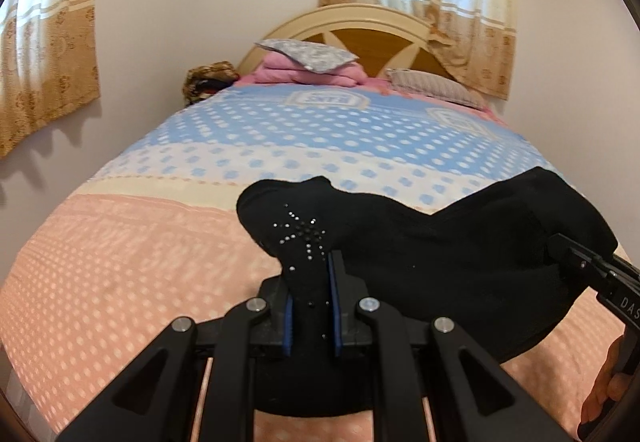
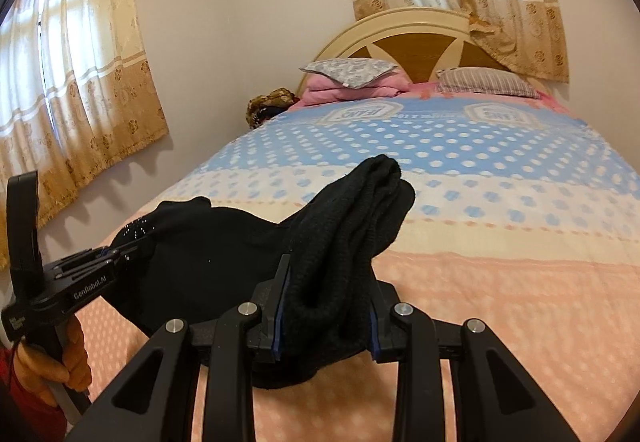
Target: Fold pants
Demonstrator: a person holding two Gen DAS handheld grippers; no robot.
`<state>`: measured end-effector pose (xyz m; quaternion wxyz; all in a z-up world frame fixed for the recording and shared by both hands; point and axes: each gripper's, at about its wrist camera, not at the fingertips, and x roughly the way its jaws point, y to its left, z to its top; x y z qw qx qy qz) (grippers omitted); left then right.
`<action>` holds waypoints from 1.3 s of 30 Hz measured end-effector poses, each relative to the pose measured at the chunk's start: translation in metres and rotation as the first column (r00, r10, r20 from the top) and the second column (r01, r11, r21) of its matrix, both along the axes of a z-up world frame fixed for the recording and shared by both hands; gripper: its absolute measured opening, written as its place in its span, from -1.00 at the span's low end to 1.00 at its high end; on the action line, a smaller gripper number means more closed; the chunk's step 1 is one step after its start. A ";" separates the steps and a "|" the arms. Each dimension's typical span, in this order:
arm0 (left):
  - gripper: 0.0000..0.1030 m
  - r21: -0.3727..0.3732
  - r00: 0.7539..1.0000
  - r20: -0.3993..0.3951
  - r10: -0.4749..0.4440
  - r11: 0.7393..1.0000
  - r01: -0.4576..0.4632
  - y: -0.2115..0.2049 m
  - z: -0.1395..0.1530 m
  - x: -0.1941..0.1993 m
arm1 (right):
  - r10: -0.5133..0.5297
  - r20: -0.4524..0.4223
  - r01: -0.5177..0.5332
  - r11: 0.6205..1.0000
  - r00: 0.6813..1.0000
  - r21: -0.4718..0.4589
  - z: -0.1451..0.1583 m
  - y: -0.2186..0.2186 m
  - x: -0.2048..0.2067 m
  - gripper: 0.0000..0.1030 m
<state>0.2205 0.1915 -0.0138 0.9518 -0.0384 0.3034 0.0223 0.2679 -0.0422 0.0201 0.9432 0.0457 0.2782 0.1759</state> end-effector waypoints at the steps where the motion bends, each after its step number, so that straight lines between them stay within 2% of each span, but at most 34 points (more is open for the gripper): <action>1: -0.71 0.009 1.000 0.001 0.014 1.000 -0.014 0.005 -0.001 0.004 | 0.006 -0.005 -0.006 1.000 1.000 0.009 -0.002 0.008 0.008 -0.39; 6: -0.71 0.046 0.998 -0.001 0.067 0.997 -0.066 0.023 -0.011 0.010 | 0.029 -0.030 -0.028 0.999 0.999 0.022 -0.018 0.036 0.038 -0.39; 11: -0.71 0.018 0.993 -0.088 0.073 0.997 -0.072 0.027 -0.053 0.026 | 0.023 -0.112 -0.025 1.000 0.993 -0.016 -0.054 0.048 0.064 -0.39; 13: -0.71 0.042 0.989 -0.118 0.091 0.995 -0.087 0.026 -0.071 0.029 | 0.011 -0.161 -0.020 0.999 0.987 -0.051 -0.075 0.048 0.071 -0.39; 17: -0.67 0.035 0.983 -0.152 0.100 0.995 -0.095 0.033 -0.087 0.024 | -0.001 -0.216 -0.015 0.997 0.976 -0.076 -0.100 0.041 0.076 -0.39; 20: -0.49 0.023 0.977 -0.186 0.108 0.994 -0.106 0.042 -0.095 0.023 | 0.004 -0.257 -0.023 0.997 0.966 -0.070 -0.108 0.038 0.079 -0.39; 22: -0.24 0.035 0.970 -0.209 0.122 0.992 -0.118 0.045 -0.100 0.024 | 0.003 -0.270 -0.029 0.995 0.963 -0.091 -0.110 0.042 0.081 -0.37; 23: 0.04 0.041 0.966 -0.218 0.138 0.990 -0.132 0.047 -0.102 0.026 | 0.004 -0.277 -0.034 0.994 0.961 -0.104 -0.112 0.044 0.081 -0.33; 25: 0.72 0.062 0.949 -0.240 0.203 0.979 -0.194 0.055 -0.102 0.026 | 0.002 -0.293 -0.036 0.993 0.956 -0.110 -0.113 0.044 0.082 -0.26; 26: 0.80 0.060 0.941 -0.254 0.225 0.974 -0.217 0.060 -0.102 0.026 | 0.002 -0.300 -0.033 0.995 0.954 -0.099 -0.113 0.043 0.085 -0.18; 27: 0.84 0.038 0.937 -0.269 0.224 0.974 -0.222 0.066 -0.101 0.024 | -0.002 -0.313 -0.027 0.996 0.950 -0.087 -0.116 0.039 0.087 -0.10; 29: 0.85 -0.007 0.934 -0.292 0.204 0.977 -0.215 0.075 -0.101 0.016 | -0.016 -0.343 -0.009 0.998 0.939 -0.070 -0.118 0.031 0.091 0.25; 31: 0.94 -0.024 0.933 -0.295 0.207 0.974 -0.224 0.082 -0.100 0.005 | -0.003 -0.369 -0.010 0.999 0.929 -0.033 -0.119 0.021 0.089 0.30; 34: 0.94 -0.025 0.935 -0.283 0.214 0.973 -0.230 0.087 -0.094 -0.011 | 0.004 -0.369 0.002 1.000 0.930 0.015 -0.112 0.008 0.079 0.30; 37: 0.94 0.028 0.936 -0.246 0.253 0.967 -0.254 0.083 -0.080 -0.013 | -0.080 -0.270 0.082 0.997 0.959 -0.001 -0.092 0.002 0.058 0.30; 39: 0.94 0.069 0.943 -0.191 0.274 0.962 -0.266 0.076 -0.065 -0.015 | -0.127 -0.146 0.124 0.992 0.981 -0.031 -0.071 0.004 0.041 0.30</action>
